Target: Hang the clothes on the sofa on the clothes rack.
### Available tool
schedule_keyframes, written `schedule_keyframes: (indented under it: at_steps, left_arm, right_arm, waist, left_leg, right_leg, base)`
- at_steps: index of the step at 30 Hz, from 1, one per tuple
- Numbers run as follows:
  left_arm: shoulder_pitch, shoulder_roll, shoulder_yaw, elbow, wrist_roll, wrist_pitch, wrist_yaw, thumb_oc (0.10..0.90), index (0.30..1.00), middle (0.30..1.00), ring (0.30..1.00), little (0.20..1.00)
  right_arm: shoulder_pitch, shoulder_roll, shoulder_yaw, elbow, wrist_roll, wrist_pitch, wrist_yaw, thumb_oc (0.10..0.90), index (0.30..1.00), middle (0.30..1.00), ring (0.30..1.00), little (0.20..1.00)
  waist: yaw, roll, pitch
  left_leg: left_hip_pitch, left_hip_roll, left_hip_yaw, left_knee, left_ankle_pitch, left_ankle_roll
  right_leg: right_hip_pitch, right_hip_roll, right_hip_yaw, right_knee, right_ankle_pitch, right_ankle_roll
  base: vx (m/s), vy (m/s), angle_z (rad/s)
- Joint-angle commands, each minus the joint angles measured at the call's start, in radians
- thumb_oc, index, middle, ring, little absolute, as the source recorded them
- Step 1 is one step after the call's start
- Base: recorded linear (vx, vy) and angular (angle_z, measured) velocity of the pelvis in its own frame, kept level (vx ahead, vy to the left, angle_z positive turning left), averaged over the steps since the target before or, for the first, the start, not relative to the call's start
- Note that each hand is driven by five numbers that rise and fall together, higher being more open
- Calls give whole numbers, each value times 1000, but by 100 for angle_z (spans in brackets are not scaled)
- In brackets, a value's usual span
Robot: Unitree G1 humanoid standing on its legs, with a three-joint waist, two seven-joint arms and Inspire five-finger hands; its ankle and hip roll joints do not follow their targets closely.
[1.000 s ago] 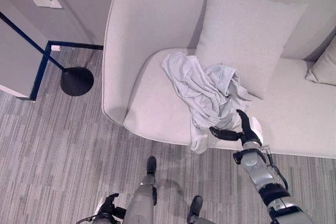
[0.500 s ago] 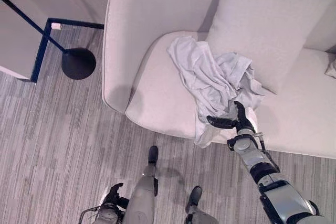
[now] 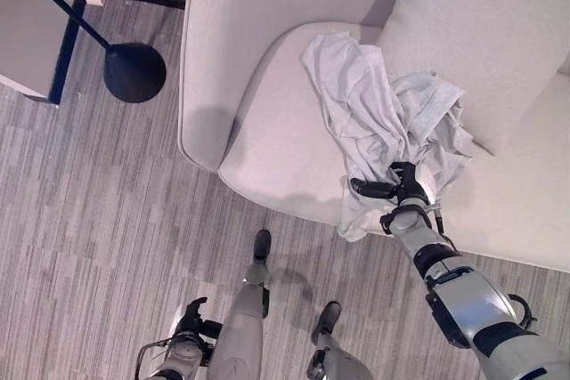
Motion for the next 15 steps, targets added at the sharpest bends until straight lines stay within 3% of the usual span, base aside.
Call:
schedule_keyframes:
  at_steps: [1, 10, 15]
  left_arm:
    - [-11, 0, -27, 47, 6, 0, 22, 800, 900, 900, 900, 900]
    - [-56, 32, -54, 26, 62, -3, 11, 800, 900, 900, 900, 900]
    - [-73, 35, -51, 38, 81, 5, 28, 800, 900, 900, 900, 900]
  right_arm:
    - [42, 37, 78, 14, 17, -4, 136, 400, 300, 300, 300, 300]
    - [110, 112, 137, 44, 3, -6, 218, 400, 300, 300, 300, 300]
    - [160, 156, 122, 10, 93, -28, 231, 400, 300, 300, 300, 300]
  waist:
    - [30, -7, -3]
    - [25, -10, 12]
    - [15, -11, 7]
  left_leg:
    - [-2, -12, -9, 121, -216, 5]
    - [-29, -25, -19, 114, -207, 10]
    - [-28, -24, -16, 114, -211, 14]
  right_leg:
    - [-2, 33, 88, 27, 14, -47]
    - [-42, 33, 75, 56, 11, -47]
    - [-38, 34, 79, 52, 8, -45]
  base:
    - [25, -45, -1]
    - [2, -20, 3]
    - [7, -4, 4]
